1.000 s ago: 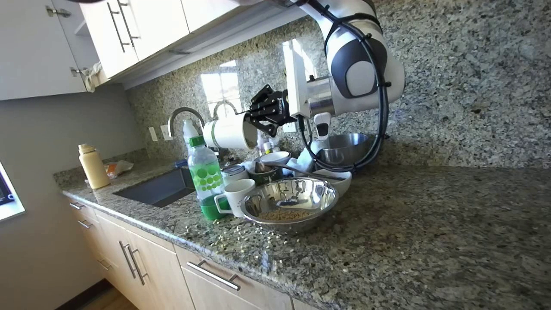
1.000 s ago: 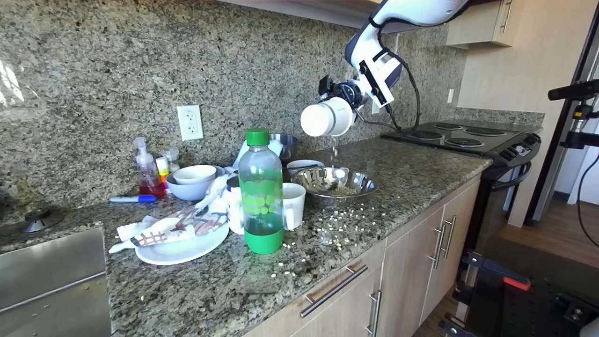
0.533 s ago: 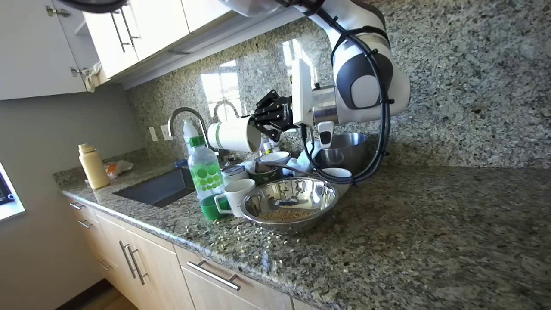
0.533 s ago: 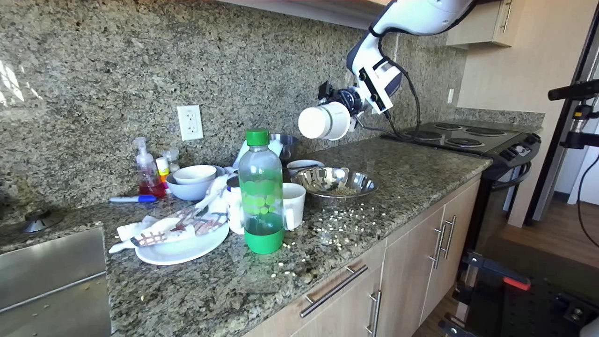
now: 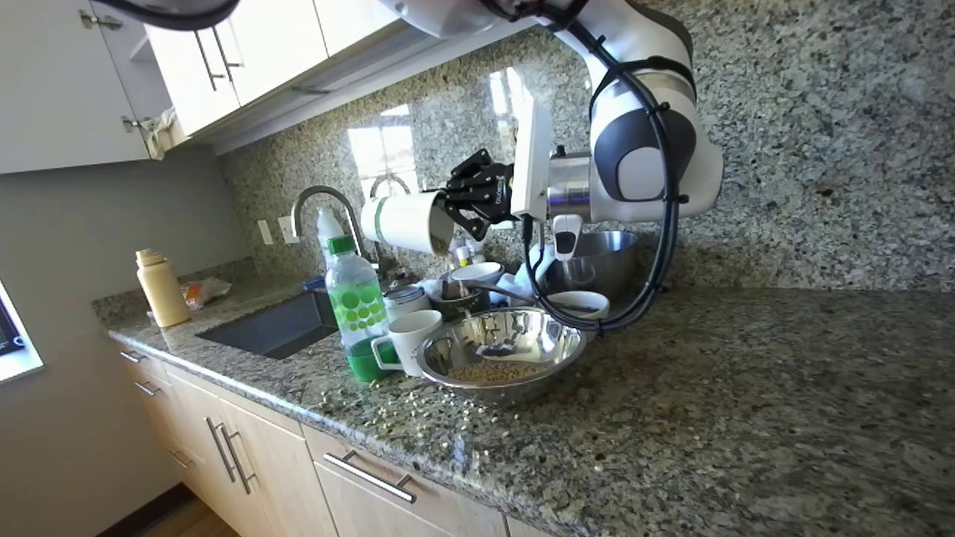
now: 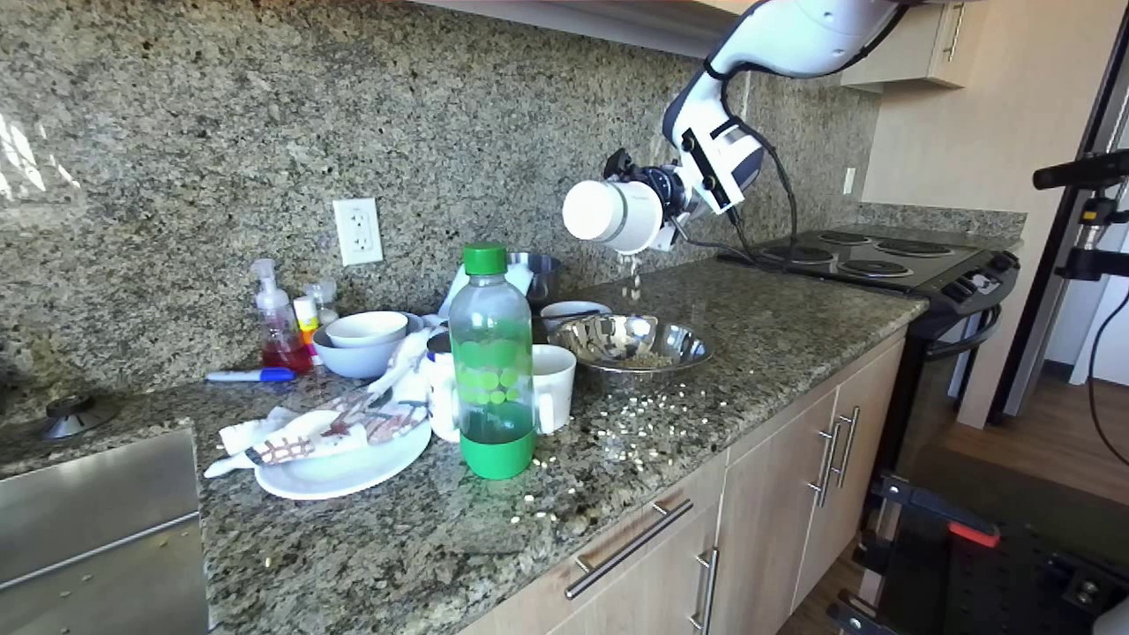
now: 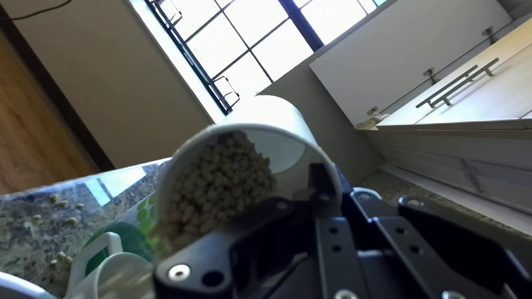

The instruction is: Pick up the white cup, pour some of its contents in the silver dish and put the cup back on the countertop.

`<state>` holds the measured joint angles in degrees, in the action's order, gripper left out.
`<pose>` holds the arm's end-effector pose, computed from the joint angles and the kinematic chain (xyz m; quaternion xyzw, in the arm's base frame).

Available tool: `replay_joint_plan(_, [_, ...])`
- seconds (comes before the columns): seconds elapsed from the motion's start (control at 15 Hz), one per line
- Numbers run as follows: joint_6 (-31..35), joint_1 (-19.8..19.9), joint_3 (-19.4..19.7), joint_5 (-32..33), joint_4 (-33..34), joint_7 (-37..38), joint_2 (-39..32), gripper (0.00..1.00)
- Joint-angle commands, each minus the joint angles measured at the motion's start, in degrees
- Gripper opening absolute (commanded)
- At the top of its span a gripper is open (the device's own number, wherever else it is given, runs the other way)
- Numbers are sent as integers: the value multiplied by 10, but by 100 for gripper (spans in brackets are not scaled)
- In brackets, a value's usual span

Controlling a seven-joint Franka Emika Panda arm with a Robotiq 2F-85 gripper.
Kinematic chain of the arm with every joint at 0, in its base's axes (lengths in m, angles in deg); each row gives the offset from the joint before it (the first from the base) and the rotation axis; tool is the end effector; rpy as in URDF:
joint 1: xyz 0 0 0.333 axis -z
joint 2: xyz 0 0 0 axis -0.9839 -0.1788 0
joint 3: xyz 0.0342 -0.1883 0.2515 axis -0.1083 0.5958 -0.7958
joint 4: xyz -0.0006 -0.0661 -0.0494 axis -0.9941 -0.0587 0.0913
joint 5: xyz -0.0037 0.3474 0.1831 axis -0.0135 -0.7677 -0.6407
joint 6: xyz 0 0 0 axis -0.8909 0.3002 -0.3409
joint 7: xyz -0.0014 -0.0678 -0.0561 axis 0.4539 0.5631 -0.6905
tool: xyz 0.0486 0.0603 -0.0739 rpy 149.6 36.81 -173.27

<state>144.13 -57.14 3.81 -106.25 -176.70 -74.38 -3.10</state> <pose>0.5720 -0.2091 0.2878 -0.6575 0.1707 0.2442 0.6920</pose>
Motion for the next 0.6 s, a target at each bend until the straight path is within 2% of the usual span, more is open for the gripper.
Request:
replay_joint_plan(0.0, [-28, 8, -10, -22, 5, 29, -3, 1])
replay_joint_plan(0.27, [-29, 1, -6, -22, -3, 27, 2, 1])
replay_joint_plan(0.53, [50, -35, 27, 53, -18, 7, 42, 1])
